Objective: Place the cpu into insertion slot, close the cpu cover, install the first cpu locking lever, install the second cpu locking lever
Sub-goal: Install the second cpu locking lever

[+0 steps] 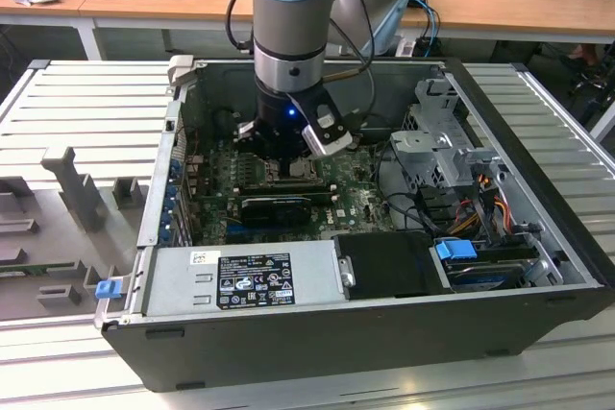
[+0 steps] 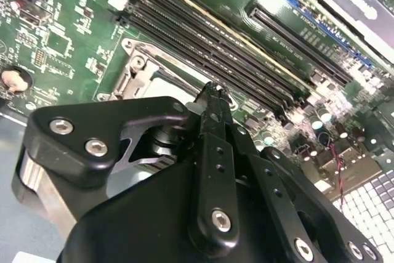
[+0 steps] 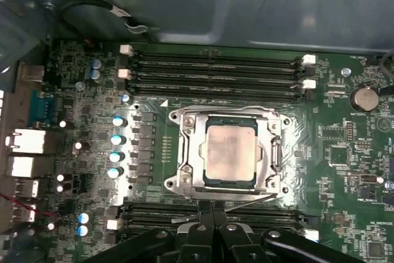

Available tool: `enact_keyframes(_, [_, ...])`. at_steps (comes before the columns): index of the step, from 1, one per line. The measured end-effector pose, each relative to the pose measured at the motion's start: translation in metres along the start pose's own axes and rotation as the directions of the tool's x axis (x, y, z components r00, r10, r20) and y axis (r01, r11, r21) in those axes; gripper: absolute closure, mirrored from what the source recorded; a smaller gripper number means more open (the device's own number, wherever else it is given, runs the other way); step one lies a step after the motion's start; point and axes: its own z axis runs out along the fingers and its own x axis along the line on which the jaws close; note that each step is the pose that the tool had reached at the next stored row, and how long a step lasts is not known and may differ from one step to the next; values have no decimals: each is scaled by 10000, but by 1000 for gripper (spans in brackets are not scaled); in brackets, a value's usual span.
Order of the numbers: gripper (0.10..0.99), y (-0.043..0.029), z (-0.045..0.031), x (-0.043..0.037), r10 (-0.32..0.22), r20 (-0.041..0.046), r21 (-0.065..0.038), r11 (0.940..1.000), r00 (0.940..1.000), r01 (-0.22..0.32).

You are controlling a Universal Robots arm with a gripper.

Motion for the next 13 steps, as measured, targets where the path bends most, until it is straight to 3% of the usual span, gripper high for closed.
enact_keyframes(4, [980,-16,36,87,-87,0,-163,9998,10000,87])
enact_keyframes(8, [980,-38,192,95,-295,-22,-240,9993,9996,295])
enact_keyframes(13, [980,-45,206,100,-334,-23,-283,9990,9994,334])
